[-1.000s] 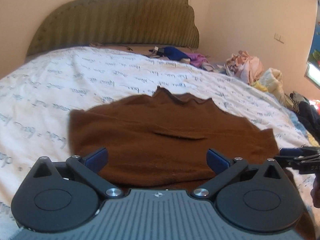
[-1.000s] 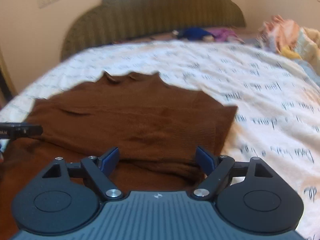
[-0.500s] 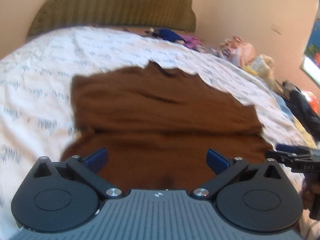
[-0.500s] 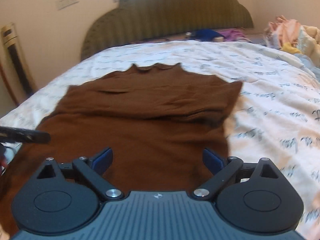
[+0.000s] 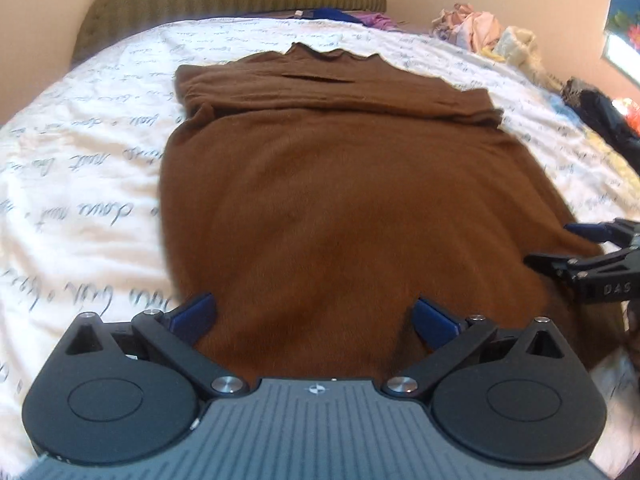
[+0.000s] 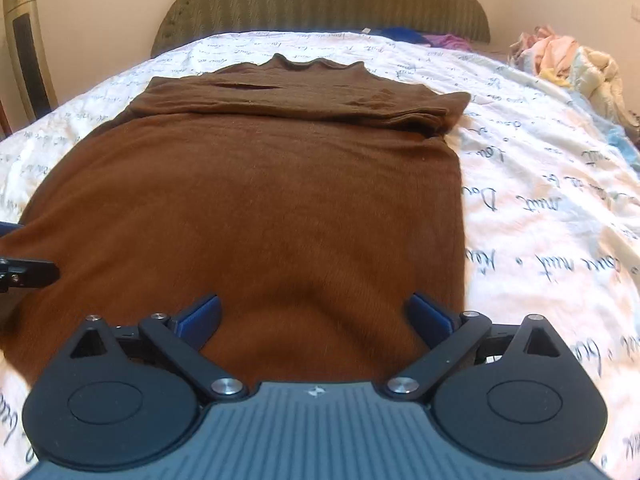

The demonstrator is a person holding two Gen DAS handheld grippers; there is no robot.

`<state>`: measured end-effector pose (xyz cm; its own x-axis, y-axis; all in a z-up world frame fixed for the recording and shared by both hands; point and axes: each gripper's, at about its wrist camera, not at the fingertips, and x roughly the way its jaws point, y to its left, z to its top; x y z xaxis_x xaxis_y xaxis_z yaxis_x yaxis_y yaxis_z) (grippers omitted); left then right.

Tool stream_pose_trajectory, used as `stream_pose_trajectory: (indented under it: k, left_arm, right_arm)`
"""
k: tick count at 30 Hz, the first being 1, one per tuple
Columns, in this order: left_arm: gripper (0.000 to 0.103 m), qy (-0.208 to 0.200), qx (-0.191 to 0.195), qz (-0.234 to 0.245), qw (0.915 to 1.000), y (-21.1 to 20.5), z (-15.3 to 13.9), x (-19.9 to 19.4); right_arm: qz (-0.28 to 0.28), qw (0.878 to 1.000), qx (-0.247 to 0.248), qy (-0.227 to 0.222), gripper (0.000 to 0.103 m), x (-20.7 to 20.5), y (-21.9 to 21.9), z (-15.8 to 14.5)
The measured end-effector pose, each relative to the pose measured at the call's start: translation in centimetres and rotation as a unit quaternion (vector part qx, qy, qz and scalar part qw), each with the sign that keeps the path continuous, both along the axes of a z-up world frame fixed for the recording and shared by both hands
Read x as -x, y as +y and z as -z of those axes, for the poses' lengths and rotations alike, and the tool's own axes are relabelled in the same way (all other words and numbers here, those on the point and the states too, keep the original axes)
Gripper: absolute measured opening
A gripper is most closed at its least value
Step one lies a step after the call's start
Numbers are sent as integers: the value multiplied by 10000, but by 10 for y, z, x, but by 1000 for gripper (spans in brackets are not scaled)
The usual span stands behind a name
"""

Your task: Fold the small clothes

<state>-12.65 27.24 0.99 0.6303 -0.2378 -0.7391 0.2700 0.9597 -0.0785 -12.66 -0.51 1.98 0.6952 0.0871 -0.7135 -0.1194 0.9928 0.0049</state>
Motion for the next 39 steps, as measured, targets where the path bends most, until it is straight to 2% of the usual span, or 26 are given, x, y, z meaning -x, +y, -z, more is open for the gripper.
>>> stream_pose_trajectory:
  k: [5, 10, 13, 15, 17, 21, 25, 28, 30, 32, 33, 35, 36, 39]
  left_arm:
    - [103, -29, 67, -125, 9999, 4, 0, 23]
    - [103, -115, -191, -140, 9997, -3, 0, 43]
    - [103, -99, 73, -315, 9994, 7, -3, 55]
    - [103, 43, 545, -466, 9974, 25, -8, 60]
    - [103, 220, 1226, -685, 9898, 49, -12, 60]
    - [103, 440, 2100, -1125, 9702, 88, -22, 54]
    - [103, 836, 2874, -1115, 9476, 107, -20, 40]
    - [103, 1154, 3025, -1167, 9389, 105, -11, 30]
    - [103, 1315, 3150, -1218, 9320, 103, -6, 30]
    - [103, 1303, 3097, -1194, 9343, 100, -8, 33]
    - [103, 1351, 3095, -1162, 9341, 99, -8, 33]
    - [103, 1501, 3254, -1183, 9261, 99, -4, 34]
    - [103, 1522, 3285, -1149, 9251, 98, -3, 34]
    - [103, 1473, 3222, -1046, 9293, 95, -1, 38]
  right_arm:
    - [104, 9999, 4, -53, 101, 21, -2, 2]
    - [75, 9999, 2, -116, 101, 49, -1, 1]
    - [-55, 9999, -6, -145, 102, 70, -10, -6]
    - [-56, 9998, -50, -178, 102, 85, -20, -8]
    - [55, 9995, 106, -284, 102, 97, -30, -11]
    - [178, 9985, 313, -423, 102, 111, -42, -15]
    - [287, 9989, -311, -210, 102, 109, -59, -14]
    - [556, 9948, -829, -216, 102, 107, -72, -15]
    - [504, 9949, -843, -248, 102, 108, -75, -16]
    - [382, 9947, -938, -171, 102, 106, -78, -16]
    - [361, 9923, -1174, -141, 102, 105, -82, -15]
    - [381, 9867, -1573, -169, 102, 106, -89, -12]
    - [432, 9847, -1681, -179, 102, 108, -90, -12]
    - [395, 9826, -1806, -186, 102, 107, -87, -11]
